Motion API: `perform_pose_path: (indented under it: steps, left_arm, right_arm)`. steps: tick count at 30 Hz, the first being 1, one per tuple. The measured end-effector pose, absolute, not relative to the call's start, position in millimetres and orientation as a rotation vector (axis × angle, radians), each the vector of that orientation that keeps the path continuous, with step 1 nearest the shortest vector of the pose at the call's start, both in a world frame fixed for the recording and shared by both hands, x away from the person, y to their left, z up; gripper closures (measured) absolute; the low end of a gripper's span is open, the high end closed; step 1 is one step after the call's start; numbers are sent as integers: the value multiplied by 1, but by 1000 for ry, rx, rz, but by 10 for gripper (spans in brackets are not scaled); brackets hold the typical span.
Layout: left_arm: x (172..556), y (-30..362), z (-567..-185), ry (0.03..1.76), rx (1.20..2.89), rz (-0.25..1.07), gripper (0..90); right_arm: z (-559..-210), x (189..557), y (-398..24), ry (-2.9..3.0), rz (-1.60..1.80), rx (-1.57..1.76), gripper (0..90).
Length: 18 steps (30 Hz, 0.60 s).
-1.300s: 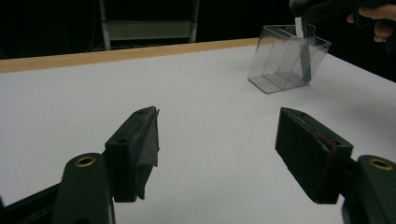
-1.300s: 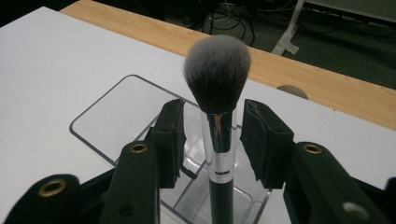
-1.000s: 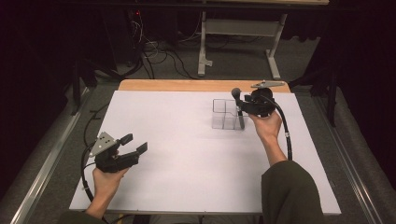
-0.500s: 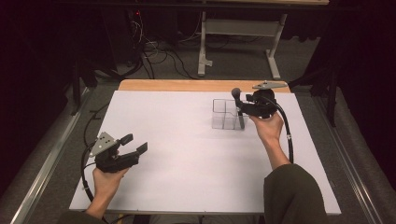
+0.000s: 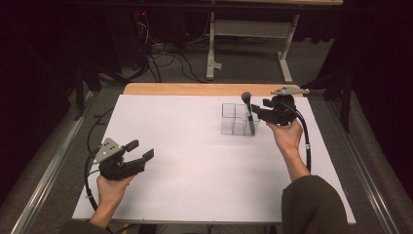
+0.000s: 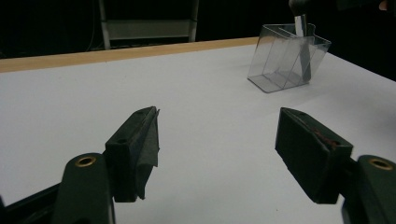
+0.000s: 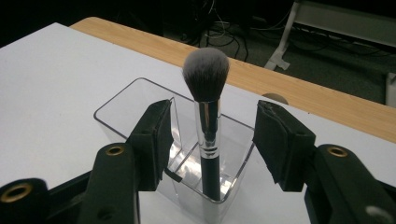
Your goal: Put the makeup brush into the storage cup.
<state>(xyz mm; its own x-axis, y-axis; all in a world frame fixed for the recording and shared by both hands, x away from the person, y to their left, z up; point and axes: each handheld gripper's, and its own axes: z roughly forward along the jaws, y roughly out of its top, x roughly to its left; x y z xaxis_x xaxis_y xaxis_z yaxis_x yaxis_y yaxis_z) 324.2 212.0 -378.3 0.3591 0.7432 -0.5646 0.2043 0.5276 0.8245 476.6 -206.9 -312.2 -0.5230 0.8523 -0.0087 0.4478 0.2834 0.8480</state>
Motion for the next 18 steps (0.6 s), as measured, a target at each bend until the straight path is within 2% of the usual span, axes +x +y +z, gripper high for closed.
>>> perform_pose_path:
  steps: [18]
  left_arm:
    - [325, 212, -379, 1192, 993, 431, 304]
  right_arm:
    - [-305, 459, -223, 2077, 1200, 1151, 479]
